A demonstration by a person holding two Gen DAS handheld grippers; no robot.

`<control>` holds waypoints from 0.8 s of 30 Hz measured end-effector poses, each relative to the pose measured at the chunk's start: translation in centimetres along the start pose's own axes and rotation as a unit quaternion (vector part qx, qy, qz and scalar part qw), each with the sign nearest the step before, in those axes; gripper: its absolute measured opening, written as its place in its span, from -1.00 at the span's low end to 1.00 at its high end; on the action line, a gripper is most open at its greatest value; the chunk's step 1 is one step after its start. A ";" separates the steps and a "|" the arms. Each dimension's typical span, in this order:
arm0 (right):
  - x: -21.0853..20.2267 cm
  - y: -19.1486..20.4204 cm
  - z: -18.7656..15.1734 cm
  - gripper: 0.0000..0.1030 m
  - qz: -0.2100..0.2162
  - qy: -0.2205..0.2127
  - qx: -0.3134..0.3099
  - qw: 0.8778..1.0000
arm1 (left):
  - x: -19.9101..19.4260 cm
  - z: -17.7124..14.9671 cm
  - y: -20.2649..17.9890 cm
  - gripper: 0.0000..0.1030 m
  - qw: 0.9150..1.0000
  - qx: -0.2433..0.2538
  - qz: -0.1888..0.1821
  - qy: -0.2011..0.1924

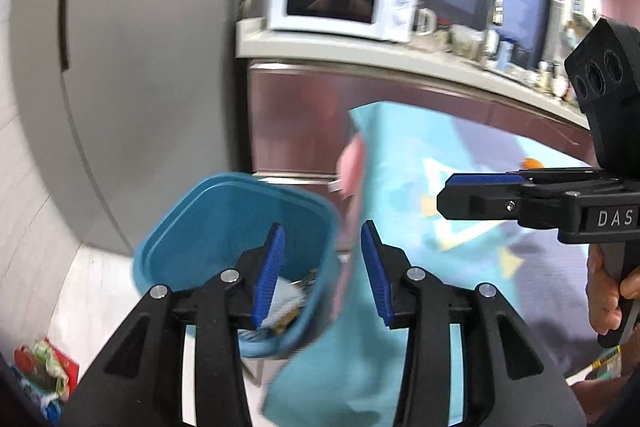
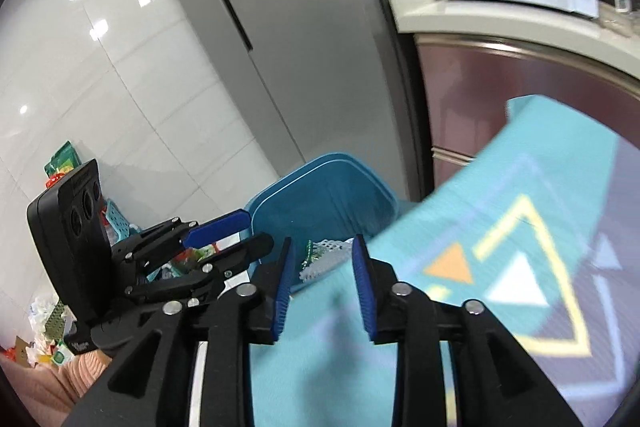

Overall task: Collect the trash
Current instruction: 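Move both open grippers back over the trash on the table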

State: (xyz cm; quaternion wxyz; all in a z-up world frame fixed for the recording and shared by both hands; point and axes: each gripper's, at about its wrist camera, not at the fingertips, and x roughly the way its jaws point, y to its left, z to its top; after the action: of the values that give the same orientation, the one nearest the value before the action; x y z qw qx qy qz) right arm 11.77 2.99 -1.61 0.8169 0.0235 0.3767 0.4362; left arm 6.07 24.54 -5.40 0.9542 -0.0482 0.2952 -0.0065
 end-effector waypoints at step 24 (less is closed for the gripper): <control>-24.6 -17.7 -15.8 -0.23 -0.284 -0.137 0.229 0.921 | -0.2 -4.9 -27.0 -0.08 0.947 0.180 -0.261 0.060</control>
State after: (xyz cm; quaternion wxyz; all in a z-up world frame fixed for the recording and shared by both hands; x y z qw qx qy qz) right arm 5.75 -30.46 -4.77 0.9225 0.1615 0.3413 0.0803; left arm 3.57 -2.78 -6.76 0.8925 0.0492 0.3225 -0.3114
